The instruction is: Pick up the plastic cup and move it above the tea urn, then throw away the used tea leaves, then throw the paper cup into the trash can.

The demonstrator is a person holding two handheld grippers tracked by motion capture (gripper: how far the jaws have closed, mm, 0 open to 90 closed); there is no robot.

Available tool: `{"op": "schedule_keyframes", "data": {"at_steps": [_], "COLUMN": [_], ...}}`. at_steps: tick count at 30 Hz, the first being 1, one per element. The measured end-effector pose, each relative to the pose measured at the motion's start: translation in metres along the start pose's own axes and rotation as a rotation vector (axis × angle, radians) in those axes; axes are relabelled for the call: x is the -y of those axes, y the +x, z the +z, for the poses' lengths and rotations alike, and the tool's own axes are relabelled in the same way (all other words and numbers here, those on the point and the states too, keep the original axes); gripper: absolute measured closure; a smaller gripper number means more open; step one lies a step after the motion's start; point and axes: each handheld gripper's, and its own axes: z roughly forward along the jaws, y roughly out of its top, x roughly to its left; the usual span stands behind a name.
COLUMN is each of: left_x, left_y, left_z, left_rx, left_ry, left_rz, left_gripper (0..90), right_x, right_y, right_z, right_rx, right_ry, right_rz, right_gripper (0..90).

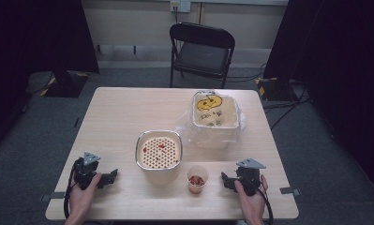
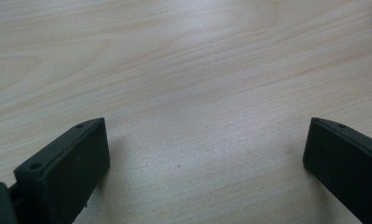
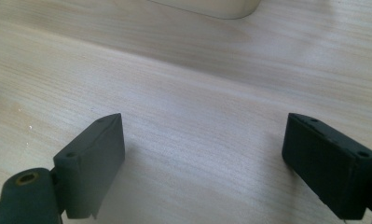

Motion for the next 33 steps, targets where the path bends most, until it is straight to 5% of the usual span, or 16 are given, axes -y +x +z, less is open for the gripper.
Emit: {"op": "schedule_keyframes", "data": {"at_steps": [9, 14, 24, 33], "left_x": [0.0, 0.0, 0.0, 0.0], "left_y": [0.0, 0.0, 0.0, 0.0], "left_z": [0.0, 0.0, 0.0, 0.0], "left_rx": [0.0, -0.001, 0.0, 0.0], "left_ry": [0.0, 0.0, 0.0, 0.0], "left_rz": [0.0, 0.0, 0.0, 0.0], "left_gripper": [0.0, 0.0, 0.0, 0.0], "right_x": [0.001, -0.002, -0.004, -0.004], "right_y": [0.002, 0.004, 0.027, 0.047], "right_z": [-0.001, -0.005, -0.015, -0.03], "right_rx": [0.005, -0.086, -0.176, -0.236], "right_ry": [0.001, 0.007, 0.028, -0.032], "right_rz": [0.008, 0.017, -0.069, -0.1], "right_gripper": [12.4, 14.0, 15.1, 17.7]}}
